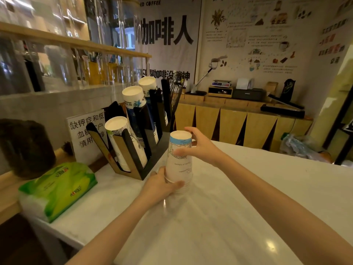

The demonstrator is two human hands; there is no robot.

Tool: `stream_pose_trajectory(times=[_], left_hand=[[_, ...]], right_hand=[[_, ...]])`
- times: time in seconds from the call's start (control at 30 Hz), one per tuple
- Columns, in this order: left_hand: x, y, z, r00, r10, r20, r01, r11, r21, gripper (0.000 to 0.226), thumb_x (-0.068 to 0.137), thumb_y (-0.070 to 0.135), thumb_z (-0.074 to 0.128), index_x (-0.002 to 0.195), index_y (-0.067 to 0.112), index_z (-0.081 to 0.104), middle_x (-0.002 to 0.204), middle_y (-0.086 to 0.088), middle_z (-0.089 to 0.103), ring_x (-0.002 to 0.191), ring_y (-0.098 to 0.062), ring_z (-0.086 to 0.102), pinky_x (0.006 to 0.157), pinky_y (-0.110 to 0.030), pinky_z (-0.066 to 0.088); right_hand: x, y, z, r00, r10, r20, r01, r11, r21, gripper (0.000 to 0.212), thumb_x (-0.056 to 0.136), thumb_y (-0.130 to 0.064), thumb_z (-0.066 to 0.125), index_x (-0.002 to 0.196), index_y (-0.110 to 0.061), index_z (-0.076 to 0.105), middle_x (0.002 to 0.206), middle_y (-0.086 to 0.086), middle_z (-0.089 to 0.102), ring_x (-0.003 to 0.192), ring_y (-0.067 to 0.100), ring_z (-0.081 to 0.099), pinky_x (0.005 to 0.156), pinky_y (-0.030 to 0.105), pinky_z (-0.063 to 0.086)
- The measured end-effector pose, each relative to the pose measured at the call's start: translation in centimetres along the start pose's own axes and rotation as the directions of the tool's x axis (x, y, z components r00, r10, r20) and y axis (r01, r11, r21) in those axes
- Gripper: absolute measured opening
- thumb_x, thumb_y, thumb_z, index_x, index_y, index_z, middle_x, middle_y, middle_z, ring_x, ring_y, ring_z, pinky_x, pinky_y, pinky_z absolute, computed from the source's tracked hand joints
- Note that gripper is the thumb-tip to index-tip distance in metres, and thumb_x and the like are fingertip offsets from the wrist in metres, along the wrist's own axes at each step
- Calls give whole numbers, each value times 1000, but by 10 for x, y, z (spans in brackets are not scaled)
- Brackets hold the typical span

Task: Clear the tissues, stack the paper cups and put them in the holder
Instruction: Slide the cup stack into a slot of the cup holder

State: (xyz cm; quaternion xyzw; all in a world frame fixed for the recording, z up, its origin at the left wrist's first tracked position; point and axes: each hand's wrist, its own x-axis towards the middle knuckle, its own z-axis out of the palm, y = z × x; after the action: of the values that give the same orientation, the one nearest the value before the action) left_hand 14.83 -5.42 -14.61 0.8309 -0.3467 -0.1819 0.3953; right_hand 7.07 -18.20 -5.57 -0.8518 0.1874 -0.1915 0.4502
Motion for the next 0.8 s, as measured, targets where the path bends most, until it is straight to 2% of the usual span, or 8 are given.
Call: stream_pose_trajectory(times=[0.07,0.13,0.23,0.33,0.47,0.53,0.67,0.8], left_hand=[[2,0,-1,1000,-9,-7,9,1000,20,82,69,50,67,135,25,27,139,-5,42,128,-24,39,104,-43,38],[3,2,0,1000,8,-1,-8,998,-65,87,66,45,71,136,24,24,140,-3,43,127,-23,42,103,-43,40],[-1,3,0,999,36,0,-35,989,-145,87,67,37,74,137,23,25,138,-1,47,123,-21,47,100,-39,44],[-2,3,0,1000,25,-14,-27,976,-215,80,66,31,76,133,21,33,135,-1,50,119,-21,50,97,-38,46],[-2,10,-5,1000,-1,-30,-8,962,-271,77,66,25,77,130,17,36,134,-3,51,118,-21,49,94,-34,46],[-3,19,-14,998,2,-70,-20,964,-265,79,64,28,78,129,15,37,133,-4,52,117,-22,51,97,-39,47],[-8,48,-47,980,117,-162,-145,974,-173,74,66,32,76,128,17,39,128,-2,55,101,-13,51,86,-31,48],[-20,80,-97,950,223,-219,-239,970,-48,77,66,41,74,130,19,38,128,-2,56,111,-20,54,94,-38,49]], right_hand=[[0,5,-4,993,105,47,-108,991,83,86,74,-33,73,143,-23,22,145,8,40,128,26,44,100,44,41],[-3,15,-4,968,219,119,-235,962,138,85,77,-36,70,143,-25,19,147,9,37,132,30,39,107,51,34],[-10,35,1,918,335,212,-369,918,148,84,76,-41,68,144,-27,20,151,7,32,134,34,36,108,53,33],[-17,48,11,906,366,212,-398,908,135,79,76,-36,71,141,-23,28,146,7,41,127,32,45,105,51,40],[-23,47,16,931,324,170,-356,909,217,73,75,-30,73,137,-21,37,136,8,51,120,30,52,97,51,48],[-24,38,13,951,279,135,-306,913,269,68,75,-31,73,134,-22,41,131,8,55,117,29,55,96,51,48],[-25,3,2,992,126,27,-128,939,319,62,75,-31,73,130,-22,47,118,3,63,107,22,60,89,45,52],[-21,-47,-11,999,-8,-49,24,940,340,54,75,-31,72,124,-22,52,114,1,64,104,20,61,78,36,54]])
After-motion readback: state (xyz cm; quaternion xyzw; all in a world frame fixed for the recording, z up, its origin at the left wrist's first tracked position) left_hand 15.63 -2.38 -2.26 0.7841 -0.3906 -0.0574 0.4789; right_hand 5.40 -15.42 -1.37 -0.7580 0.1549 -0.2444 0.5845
